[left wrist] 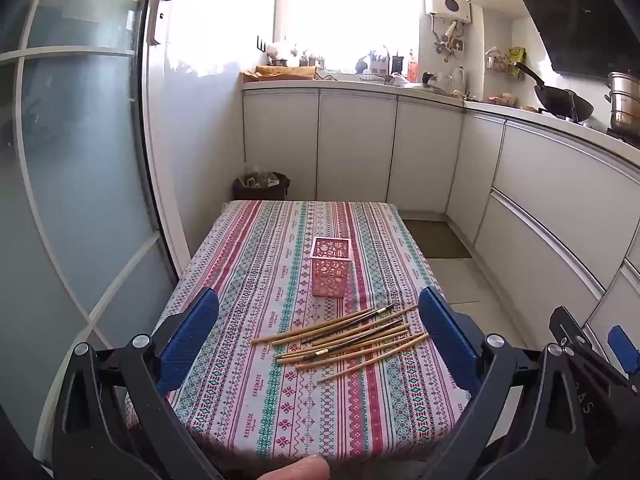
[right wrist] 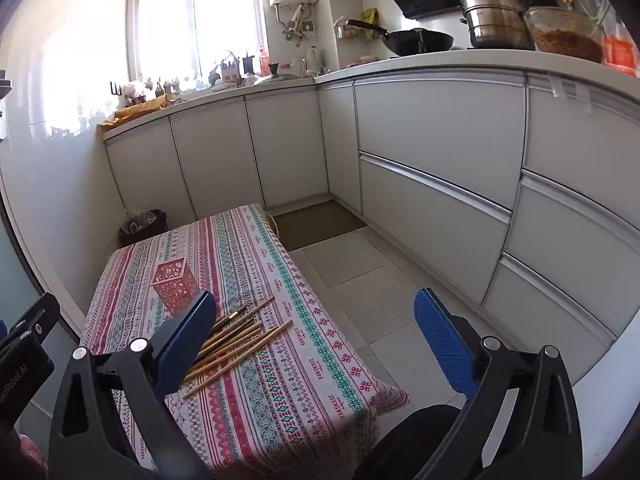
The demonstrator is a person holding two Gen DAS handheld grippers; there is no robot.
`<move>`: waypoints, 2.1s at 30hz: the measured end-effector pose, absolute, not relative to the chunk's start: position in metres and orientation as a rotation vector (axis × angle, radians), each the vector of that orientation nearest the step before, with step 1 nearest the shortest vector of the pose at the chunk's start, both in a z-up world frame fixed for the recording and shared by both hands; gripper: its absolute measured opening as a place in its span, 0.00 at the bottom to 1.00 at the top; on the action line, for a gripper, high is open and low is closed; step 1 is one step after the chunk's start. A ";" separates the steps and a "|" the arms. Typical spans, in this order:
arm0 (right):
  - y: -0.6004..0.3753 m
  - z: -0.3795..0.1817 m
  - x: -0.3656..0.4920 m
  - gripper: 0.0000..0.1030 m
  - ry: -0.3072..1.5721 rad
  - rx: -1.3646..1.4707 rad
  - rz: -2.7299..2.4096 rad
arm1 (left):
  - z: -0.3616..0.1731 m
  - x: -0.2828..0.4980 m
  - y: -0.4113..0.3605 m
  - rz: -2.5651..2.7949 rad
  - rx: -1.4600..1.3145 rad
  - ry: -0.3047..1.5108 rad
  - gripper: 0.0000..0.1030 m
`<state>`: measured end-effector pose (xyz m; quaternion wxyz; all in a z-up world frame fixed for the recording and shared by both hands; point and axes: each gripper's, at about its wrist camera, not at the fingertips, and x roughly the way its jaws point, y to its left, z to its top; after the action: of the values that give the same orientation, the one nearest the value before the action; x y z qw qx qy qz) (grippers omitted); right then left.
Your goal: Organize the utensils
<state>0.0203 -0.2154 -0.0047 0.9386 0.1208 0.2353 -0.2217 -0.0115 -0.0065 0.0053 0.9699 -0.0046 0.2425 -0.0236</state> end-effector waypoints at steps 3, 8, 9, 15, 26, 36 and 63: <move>-0.218 -0.003 0.013 0.93 0.474 0.253 -0.463 | 0.006 -0.015 -0.009 -0.063 -0.012 0.493 0.93; -0.224 -0.001 0.006 0.93 0.472 0.260 -0.484 | 0.006 -0.022 -0.015 -0.074 -0.006 0.486 0.93; -0.226 -0.002 0.005 0.93 0.475 0.263 -0.485 | 0.006 -0.022 -0.016 -0.077 -0.005 0.485 0.93; -0.229 -0.003 0.001 0.93 0.474 0.274 -0.493 | 0.006 -0.027 -0.022 -0.087 0.004 0.481 0.93; -0.230 -0.003 -0.002 0.93 0.473 0.280 -0.488 | 0.006 -0.030 -0.024 -0.090 0.007 0.479 0.93; -0.231 -0.003 -0.003 0.93 0.474 0.287 -0.487 | 0.005 -0.030 -0.025 -0.087 0.010 0.484 0.93; -0.235 -0.001 -0.008 0.93 0.466 0.306 -0.491 | 0.005 -0.033 -0.034 -0.098 0.017 0.476 0.93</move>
<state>-0.0079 -0.2346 -0.0013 0.9317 0.1497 0.2278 -0.2401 -0.0330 -0.0340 0.0054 0.9706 0.0084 0.2356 -0.0483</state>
